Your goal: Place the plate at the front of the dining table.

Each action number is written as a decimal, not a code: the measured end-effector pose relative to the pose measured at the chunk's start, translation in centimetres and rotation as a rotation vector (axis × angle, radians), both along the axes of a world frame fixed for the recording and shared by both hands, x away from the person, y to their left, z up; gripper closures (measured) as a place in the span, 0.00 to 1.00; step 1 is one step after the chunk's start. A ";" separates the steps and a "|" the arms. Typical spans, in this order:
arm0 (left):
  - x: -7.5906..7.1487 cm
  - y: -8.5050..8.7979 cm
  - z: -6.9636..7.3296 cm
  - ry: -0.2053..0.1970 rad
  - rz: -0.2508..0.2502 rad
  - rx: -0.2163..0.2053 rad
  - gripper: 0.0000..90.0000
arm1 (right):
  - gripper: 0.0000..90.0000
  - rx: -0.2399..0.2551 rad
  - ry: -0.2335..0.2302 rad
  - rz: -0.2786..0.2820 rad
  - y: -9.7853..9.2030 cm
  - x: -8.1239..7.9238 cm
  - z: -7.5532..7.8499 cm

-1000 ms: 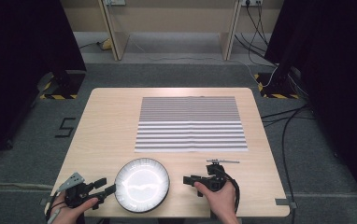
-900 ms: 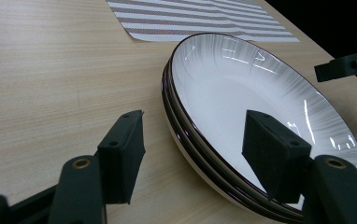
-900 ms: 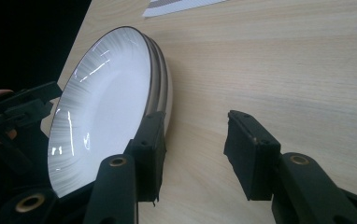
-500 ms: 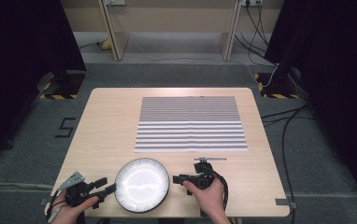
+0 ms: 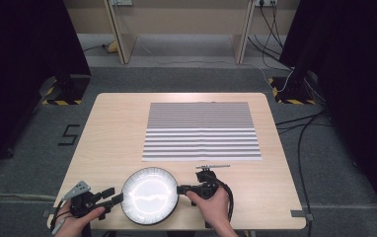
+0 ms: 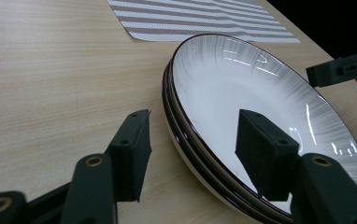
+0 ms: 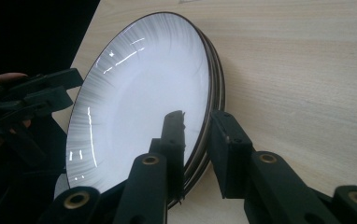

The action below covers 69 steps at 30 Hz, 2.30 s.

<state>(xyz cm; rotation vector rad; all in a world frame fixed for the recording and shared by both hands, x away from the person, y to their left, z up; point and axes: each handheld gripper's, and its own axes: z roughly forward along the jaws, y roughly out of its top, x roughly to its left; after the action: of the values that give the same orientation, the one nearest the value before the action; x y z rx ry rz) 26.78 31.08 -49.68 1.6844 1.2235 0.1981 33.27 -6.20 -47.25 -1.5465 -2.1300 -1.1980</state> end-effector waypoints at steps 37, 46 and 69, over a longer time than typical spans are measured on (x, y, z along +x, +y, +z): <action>0.3 -0.1 0.0 0.047 0.008 -0.052 0.68 | 0.80 -0.079 0.079 0.004 3.4 0.4 -0.3; 0.3 -0.3 -0.1 0.027 0.025 -0.053 0.74 | 0.77 -0.085 0.115 -0.010 3.6 0.6 -0.1; 0.4 -1.2 -0.6 -0.004 0.006 -0.005 0.74 | 0.91 0.093 0.263 -0.080 1.6 1.8 -1.6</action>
<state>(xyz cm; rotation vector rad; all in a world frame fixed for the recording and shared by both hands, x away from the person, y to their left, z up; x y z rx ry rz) 27.16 29.89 -50.27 1.6760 1.2250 0.2020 35.02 -4.61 -48.86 -1.6588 -1.8369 -1.0364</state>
